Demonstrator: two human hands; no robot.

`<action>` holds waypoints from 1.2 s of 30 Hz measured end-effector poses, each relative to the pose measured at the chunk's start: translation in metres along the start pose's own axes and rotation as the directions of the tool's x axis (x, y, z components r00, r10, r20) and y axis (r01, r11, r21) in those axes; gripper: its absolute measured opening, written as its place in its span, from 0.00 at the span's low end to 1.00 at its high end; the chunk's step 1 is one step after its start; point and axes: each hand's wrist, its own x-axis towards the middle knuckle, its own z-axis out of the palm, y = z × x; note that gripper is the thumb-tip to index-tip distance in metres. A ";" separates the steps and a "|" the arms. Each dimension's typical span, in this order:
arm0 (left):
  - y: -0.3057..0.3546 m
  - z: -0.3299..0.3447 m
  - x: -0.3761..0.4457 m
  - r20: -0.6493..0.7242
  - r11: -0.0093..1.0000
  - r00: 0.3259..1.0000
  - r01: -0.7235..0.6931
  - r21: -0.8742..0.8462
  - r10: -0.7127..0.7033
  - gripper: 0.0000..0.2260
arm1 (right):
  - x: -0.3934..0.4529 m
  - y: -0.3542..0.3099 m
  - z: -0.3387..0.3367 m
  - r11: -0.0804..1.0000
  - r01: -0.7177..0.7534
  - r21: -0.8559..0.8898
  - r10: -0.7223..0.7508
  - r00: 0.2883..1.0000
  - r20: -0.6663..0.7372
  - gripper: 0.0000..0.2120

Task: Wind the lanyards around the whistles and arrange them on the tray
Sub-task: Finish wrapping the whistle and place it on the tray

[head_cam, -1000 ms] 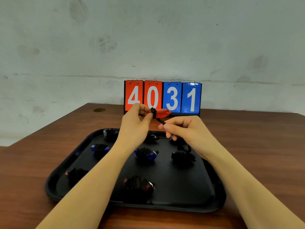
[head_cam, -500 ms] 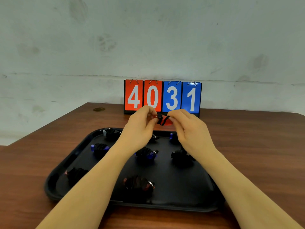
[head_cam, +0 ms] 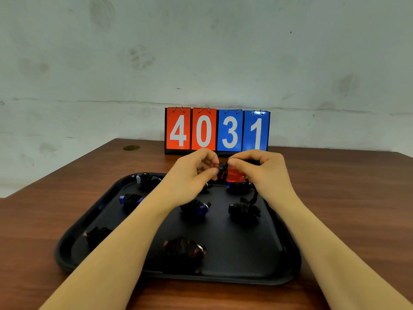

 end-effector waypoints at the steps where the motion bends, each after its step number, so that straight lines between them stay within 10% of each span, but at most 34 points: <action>1: 0.000 -0.001 0.000 0.003 1.000 1.000 -0.003 -0.028 0.003 0.07 | 0.001 0.000 -0.001 0.998 -0.040 0.047 0.040 0.999 0.009 0.02; 9: 0.005 -0.004 0.001 -0.021 0.946 1.000 -0.007 -0.323 0.000 0.08 | 0.005 -0.002 -0.002 0.939 -0.199 0.280 0.169 0.977 0.130 0.09; 15: 0.002 -0.002 0.004 -0.101 0.871 0.991 0.024 -0.491 -0.084 0.06 | 0.002 0.002 0.005 0.984 -0.108 0.145 0.071 0.968 0.240 0.10; 32: -0.008 -0.003 0.011 -0.308 0.987 0.938 0.151 -0.052 -0.159 0.05 | -0.002 -0.007 0.003 0.993 0.049 -0.103 -0.007 0.929 0.370 0.08; 36: -0.008 -0.001 0.010 -0.280 0.987 0.952 0.149 0.064 -0.125 0.04 | -0.002 0.000 0.006 0.725 0.437 -0.533 -0.270 0.892 0.363 0.09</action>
